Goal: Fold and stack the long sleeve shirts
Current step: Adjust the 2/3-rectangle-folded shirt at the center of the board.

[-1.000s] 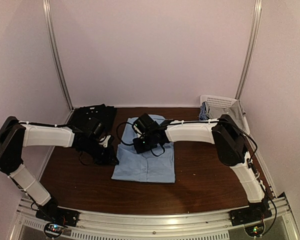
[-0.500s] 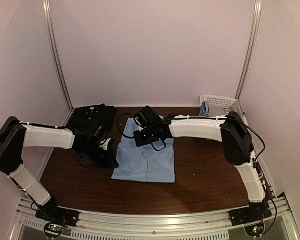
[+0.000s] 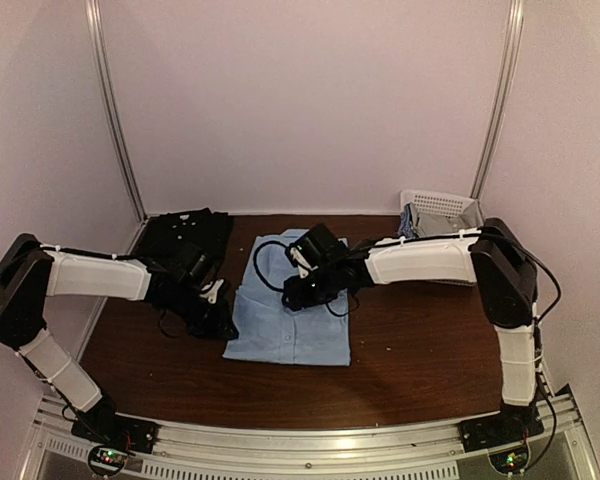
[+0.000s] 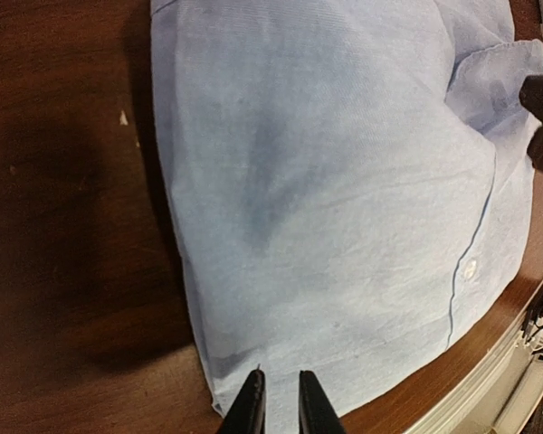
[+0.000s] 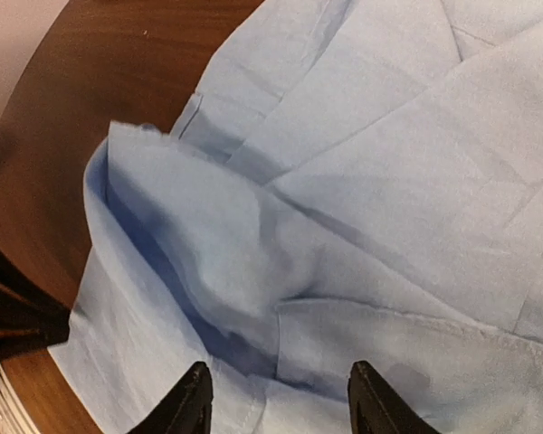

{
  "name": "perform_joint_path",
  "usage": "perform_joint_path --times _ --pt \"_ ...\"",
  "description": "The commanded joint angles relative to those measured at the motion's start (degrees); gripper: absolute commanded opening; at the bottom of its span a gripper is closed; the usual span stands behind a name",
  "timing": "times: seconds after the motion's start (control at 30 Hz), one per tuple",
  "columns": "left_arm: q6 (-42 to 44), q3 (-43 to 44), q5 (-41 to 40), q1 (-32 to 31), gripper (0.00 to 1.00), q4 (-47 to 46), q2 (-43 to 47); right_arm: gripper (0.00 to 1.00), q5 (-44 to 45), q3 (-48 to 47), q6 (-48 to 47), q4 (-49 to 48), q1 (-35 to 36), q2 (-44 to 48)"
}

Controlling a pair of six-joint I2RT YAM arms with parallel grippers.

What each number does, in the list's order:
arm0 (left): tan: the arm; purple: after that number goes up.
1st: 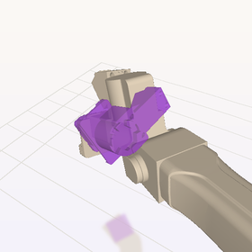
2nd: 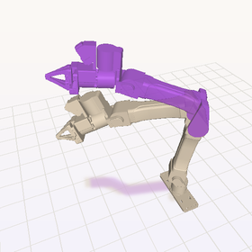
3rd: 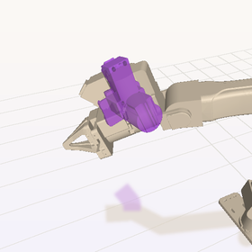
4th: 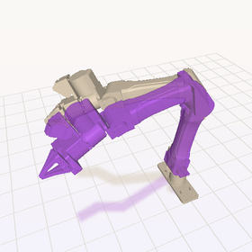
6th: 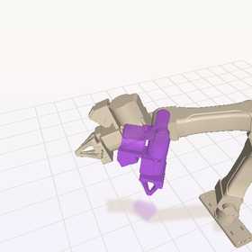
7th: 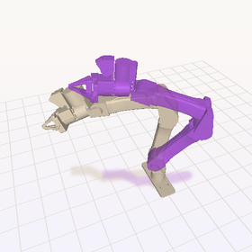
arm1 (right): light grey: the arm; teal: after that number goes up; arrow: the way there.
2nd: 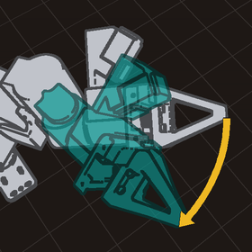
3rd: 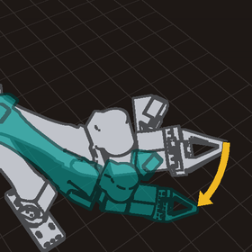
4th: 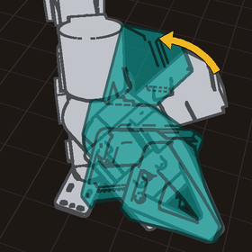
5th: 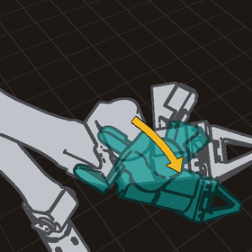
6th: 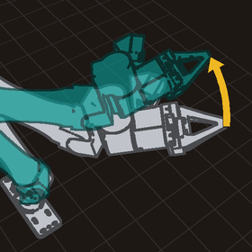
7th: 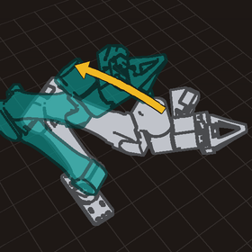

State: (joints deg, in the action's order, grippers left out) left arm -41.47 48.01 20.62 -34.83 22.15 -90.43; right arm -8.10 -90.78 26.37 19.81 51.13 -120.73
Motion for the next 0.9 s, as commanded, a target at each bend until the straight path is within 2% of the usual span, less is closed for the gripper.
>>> perform_joint_path --times 0.0,0.17,0.63,0.87 --pt "0.3 -0.4 0.6 -0.2 0.14 -1.5 0.3 0.56 -11.6 9.9 4.5 -8.5 -1.0 8.3" --pt "0.2 -0.4 0.6 -0.3 0.14 -1.6 0.3 0.7 -19.2 20.2 10.4 -17.5 -1.2 12.4" --pt "0.4 -0.1 0.7 -0.3 0.14 -1.6 0.1 0.81 -27.0 23.5 19.0 -29.6 -2.1 7.7" --pt "0.4 -0.3 0.7 -0.3 0.14 -1.6 0.2 0.84 -27.6 24.2 20.1 -30.3 -2.4 6.2"
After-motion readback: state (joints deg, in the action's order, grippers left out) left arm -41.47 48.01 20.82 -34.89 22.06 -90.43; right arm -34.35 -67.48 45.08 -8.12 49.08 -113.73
